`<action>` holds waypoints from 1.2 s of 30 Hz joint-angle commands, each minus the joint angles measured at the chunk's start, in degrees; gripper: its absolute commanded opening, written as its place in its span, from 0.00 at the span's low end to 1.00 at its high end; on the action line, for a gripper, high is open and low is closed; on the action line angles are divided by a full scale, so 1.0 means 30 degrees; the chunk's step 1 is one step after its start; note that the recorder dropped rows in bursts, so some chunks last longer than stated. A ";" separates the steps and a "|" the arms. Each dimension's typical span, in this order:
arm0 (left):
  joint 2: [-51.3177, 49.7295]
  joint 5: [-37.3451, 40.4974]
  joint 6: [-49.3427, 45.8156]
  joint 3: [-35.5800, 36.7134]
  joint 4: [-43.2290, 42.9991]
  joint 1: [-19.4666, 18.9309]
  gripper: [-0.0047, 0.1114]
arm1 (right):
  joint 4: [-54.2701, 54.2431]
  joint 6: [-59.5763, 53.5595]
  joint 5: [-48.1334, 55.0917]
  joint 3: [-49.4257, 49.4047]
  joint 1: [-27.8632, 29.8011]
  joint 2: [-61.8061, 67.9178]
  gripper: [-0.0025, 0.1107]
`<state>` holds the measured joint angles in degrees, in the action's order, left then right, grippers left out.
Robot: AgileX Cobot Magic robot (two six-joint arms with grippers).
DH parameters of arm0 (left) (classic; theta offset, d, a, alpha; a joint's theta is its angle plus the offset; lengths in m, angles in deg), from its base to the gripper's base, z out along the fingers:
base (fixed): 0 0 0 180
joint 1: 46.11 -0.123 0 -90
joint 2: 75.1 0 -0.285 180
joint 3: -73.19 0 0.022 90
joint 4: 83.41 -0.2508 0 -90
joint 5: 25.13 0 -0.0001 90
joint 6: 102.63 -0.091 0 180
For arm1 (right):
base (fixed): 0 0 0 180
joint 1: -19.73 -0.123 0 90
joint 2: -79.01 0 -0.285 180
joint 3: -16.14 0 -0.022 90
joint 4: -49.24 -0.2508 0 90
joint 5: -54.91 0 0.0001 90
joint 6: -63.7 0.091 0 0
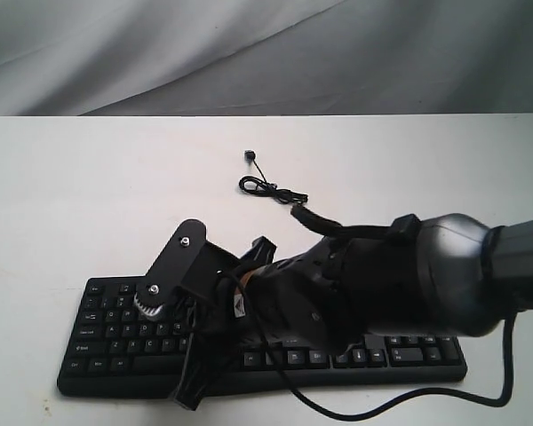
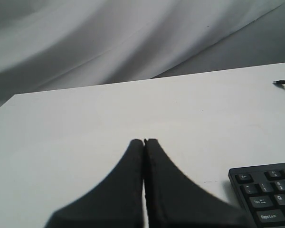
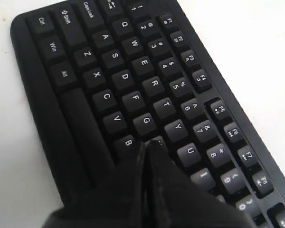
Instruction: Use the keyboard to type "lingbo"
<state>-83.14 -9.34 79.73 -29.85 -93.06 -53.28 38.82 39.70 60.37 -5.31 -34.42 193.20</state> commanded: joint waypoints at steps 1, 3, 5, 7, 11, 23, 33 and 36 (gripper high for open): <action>0.0083 -0.0191 0.0085 0.0088 0.0034 0.0140 0.04 | -0.0181 0.0004 -0.0604 0.0012 -0.0037 0.0623 0.02; 0.0083 -0.0191 0.0085 0.0088 0.0034 0.0140 0.04 | -0.0181 0.0004 -0.0893 0.0012 -0.0037 0.0814 0.02; 0.0083 -0.0191 0.0085 0.0088 0.0034 0.0140 0.04 | -0.0181 0.0004 -0.1259 0.0012 -0.0037 0.0971 0.02; 0.0083 -0.0191 0.0085 0.0088 0.0034 0.0140 0.04 | -0.0145 0.0047 -0.1427 0.0012 -0.0037 0.1126 0.02; 0.0083 -0.0191 0.0085 0.0088 0.0034 0.0140 0.04 | -0.0145 0.0087 -0.1427 0.0012 -0.0037 0.1333 0.02; 0.0083 -0.0191 0.0085 0.0088 0.0034 0.0140 0.04 | -0.0230 0.0138 -0.1426 0.0012 -0.0037 0.1414 0.02; 0.0083 -0.0191 0.0085 0.0088 0.0034 0.0140 0.04 | -0.0314 0.0138 -0.1247 0.0012 -0.0037 0.2007 0.02; 0.0083 -0.0191 0.0085 0.0088 0.0034 0.0140 0.04 | -0.0314 0.0138 -0.1208 0.0012 -0.0037 0.1962 0.02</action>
<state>-83.14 -9.34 79.73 -29.85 -93.06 -53.28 38.35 39.81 56.48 -5.31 -34.52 199.07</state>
